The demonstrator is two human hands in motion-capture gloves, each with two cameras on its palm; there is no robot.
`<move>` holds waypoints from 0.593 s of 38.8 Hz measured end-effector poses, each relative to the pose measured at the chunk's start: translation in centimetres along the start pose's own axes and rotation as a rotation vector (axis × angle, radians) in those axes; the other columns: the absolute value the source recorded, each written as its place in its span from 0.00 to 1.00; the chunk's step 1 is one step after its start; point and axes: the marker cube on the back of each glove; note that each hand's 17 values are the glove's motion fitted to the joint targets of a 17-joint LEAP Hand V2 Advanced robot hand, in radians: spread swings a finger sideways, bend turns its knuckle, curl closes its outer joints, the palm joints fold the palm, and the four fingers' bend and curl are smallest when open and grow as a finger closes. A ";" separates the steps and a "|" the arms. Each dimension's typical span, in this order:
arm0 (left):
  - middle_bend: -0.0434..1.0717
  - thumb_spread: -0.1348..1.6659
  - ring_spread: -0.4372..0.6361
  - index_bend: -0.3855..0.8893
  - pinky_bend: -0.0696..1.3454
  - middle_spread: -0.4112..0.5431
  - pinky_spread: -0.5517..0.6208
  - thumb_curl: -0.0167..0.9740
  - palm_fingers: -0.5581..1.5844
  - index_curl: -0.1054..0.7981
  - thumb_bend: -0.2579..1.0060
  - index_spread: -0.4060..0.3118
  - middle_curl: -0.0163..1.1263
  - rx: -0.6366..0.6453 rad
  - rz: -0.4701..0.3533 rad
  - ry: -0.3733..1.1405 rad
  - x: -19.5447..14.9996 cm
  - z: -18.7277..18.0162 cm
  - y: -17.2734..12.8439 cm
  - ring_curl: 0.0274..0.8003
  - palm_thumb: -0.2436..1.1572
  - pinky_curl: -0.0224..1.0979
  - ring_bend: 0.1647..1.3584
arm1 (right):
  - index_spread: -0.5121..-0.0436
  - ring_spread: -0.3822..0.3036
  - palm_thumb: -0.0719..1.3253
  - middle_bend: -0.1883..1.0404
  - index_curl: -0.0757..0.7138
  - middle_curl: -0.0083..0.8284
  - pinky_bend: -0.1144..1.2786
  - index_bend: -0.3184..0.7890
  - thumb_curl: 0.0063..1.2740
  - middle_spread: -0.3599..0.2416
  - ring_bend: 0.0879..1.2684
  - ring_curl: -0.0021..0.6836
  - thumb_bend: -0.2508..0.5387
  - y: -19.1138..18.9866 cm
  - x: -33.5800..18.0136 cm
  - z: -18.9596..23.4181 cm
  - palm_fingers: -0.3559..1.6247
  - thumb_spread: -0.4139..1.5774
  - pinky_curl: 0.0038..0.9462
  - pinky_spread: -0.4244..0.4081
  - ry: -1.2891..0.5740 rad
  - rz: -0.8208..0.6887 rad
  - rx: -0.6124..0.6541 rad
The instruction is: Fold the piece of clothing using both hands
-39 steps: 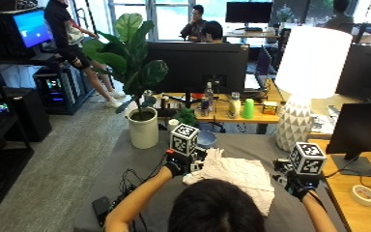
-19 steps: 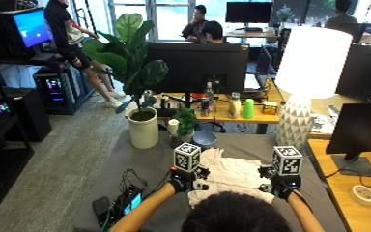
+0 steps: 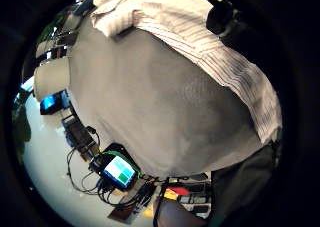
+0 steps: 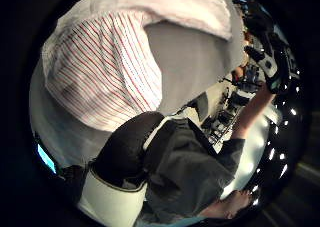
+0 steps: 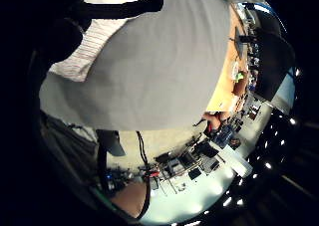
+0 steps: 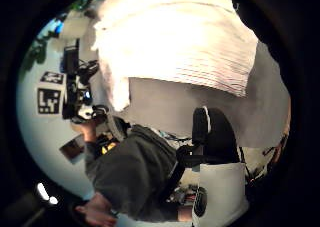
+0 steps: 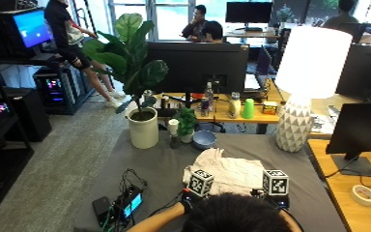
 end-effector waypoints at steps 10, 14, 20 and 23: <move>0.20 0.60 0.49 0.39 0.47 0.49 0.52 0.28 0.45 0.38 0.22 0.57 0.26 0.235 0.062 -0.144 -0.5 1.2 -2.5 0.37 0.29 0.36 0.40 | 0.63 0.41 0.66 0.37 0.38 0.50 0.39 0.38 0.29 0.51 0.34 0.55 0.51 -2.1 -0.3 3.7 0.52 0.73 0.37 0.54 0.054 0.011 -0.043; 0.26 0.65 0.36 0.43 0.49 0.38 0.36 0.31 0.61 0.39 0.28 0.47 0.28 0.340 -0.031 -0.222 -2.2 1.3 -5.9 0.34 0.41 0.35 0.37 | 0.63 0.38 0.71 0.36 0.39 0.51 0.40 0.40 0.32 0.48 0.34 0.56 0.53 -2.6 -0.7 3.3 0.57 0.72 0.38 0.49 0.070 0.020 0.043; 0.31 0.70 0.21 0.48 0.49 0.26 0.25 0.36 0.77 0.46 0.34 0.33 0.33 0.428 -0.072 -0.260 -2.7 0.6 -7.2 0.36 0.54 0.37 0.32 | 0.61 0.31 0.75 0.34 0.41 0.52 0.44 0.42 0.36 0.43 0.36 0.58 0.48 -3.9 -0.8 2.8 0.68 0.65 0.39 0.36 0.121 0.042 0.171; 0.34 0.71 0.16 0.49 0.47 0.21 0.22 0.37 0.82 0.49 0.35 0.27 0.36 0.386 -0.040 -0.242 -2.3 0.5 -6.3 0.39 0.57 0.38 0.31 | 0.61 0.28 0.77 0.33 0.45 0.52 0.43 0.45 0.38 0.41 0.38 0.59 0.45 -3.7 -1.1 2.2 0.76 0.60 0.39 0.28 0.120 0.037 0.186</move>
